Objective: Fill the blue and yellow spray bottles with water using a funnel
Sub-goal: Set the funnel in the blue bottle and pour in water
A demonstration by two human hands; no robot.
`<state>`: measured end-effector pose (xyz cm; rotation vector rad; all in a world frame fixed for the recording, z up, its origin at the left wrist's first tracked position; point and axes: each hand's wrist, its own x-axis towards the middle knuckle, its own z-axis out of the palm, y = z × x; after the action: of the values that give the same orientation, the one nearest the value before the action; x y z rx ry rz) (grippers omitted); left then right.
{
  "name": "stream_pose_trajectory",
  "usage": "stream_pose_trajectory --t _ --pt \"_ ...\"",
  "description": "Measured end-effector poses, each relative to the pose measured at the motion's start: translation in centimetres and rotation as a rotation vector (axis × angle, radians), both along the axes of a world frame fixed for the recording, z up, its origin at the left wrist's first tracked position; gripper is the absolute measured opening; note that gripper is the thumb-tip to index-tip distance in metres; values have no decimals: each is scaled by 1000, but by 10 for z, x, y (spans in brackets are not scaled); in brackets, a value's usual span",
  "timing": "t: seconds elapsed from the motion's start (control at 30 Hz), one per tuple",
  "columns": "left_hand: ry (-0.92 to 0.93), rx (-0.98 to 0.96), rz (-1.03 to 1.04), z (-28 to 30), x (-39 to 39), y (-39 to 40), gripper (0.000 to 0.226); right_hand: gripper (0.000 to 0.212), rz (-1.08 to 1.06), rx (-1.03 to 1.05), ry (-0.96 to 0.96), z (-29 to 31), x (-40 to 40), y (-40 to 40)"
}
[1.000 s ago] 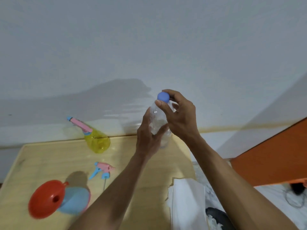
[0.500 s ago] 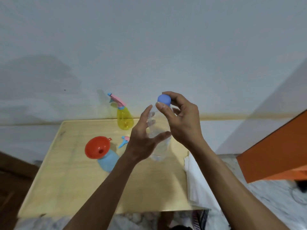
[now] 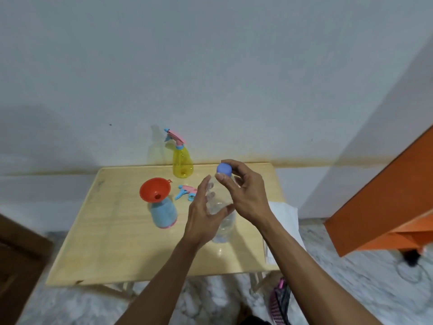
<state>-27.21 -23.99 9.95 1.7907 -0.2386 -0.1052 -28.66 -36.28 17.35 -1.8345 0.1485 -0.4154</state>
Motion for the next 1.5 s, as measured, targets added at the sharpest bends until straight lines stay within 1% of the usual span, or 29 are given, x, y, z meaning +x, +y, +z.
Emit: stream_pose_trajectory --t 0.23,0.4,0.53,0.6,0.7,0.8,0.87,0.97,1.03,1.13,1.17,1.2,1.27,1.4,1.43,1.5 --pt "-4 6 5 -3 -3 -6 97 36 4 14 11 7 -3 -8" --pt "-16 31 8 -6 -2 -7 97 29 34 -53 1 9 3 -14" --pt "-3 19 17 -6 -3 -5 95 21 169 -110 39 12 5 -24" --pt "-22 33 23 -5 -5 -4 94 24 216 -137 53 14 5 -28" --pt "-33 34 12 -5 -6 -5 90 38 124 -137 7 15 3 -24" --pt "-26 30 21 -4 -7 -5 90 33 72 -117 -53 10 3 -21" --pt "-13 20 22 -5 -7 -5 93 34 124 -95 -48 10 3 -25" --pt "-14 27 19 -5 -7 -5 93 41 262 -77 28 14 2 -34" --pt "-26 32 25 -5 -8 -5 92 41 244 -127 19 16 0 -33" --pt "-31 44 19 -4 -9 -6 91 40 67 -188 -60 17 -1 -25" --pt "-32 44 19 -4 -9 -6 92 40 41 -206 -75 16 0 -23" --pt "-32 45 18 -4 -9 -6 92 38 43 -235 -80 17 0 -23" --pt "-28 44 17 -5 -9 -5 93 36 112 -281 -58 20 1 -27" --pt "-23 42 20 -5 -10 -6 94 37 299 -244 16 28 2 -42" --pt "-25 42 23 -6 -10 -7 95 38 307 -269 27 29 1 -42" --pt "-35 52 27 -5 -11 -6 95 43 240 -355 5 30 1 -38"
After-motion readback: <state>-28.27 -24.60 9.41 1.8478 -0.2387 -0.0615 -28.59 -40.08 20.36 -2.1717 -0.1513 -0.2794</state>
